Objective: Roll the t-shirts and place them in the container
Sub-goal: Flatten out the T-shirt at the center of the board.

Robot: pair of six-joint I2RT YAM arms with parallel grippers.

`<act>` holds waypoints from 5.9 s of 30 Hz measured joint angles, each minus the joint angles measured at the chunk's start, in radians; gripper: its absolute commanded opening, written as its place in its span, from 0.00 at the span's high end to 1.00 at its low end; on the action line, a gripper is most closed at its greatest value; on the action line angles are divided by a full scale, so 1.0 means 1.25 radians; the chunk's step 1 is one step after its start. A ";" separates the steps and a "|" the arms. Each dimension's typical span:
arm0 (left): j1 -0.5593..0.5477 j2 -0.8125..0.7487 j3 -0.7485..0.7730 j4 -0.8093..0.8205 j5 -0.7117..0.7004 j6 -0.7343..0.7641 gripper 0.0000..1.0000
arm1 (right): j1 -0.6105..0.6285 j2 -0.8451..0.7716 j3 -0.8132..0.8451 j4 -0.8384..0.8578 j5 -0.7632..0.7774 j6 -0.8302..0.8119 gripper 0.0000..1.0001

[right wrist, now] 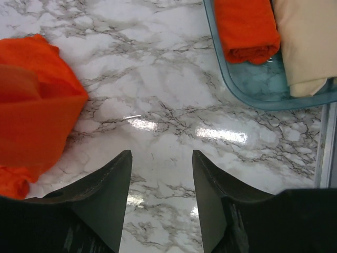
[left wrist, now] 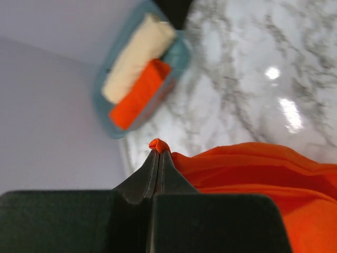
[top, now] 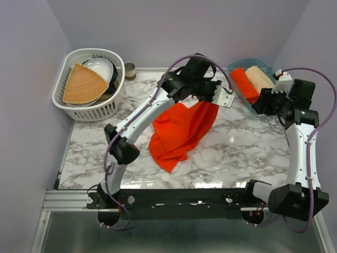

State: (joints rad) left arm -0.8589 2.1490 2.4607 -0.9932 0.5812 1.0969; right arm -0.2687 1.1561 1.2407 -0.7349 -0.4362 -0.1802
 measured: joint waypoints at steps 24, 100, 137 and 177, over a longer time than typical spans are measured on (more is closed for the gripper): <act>0.070 -0.854 -1.031 0.283 -0.409 -0.291 1.00 | 0.000 0.004 -0.101 -0.060 -0.219 -0.391 0.41; 0.214 -0.901 -1.333 0.237 -0.394 -0.295 1.00 | 0.325 0.791 0.338 -0.066 0.193 -0.198 0.99; 0.400 -1.001 -0.599 0.322 -0.349 -0.524 1.00 | 0.320 -0.148 0.638 0.056 0.208 -0.232 0.99; 0.618 -0.788 -1.040 0.298 0.061 -0.439 1.00 | 0.302 -0.124 -0.109 0.309 0.035 -0.234 0.99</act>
State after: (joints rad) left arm -0.0868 1.1641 1.1606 -0.6209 0.6571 0.5476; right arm 0.1093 1.0016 1.1042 -0.3481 -0.3927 -0.4732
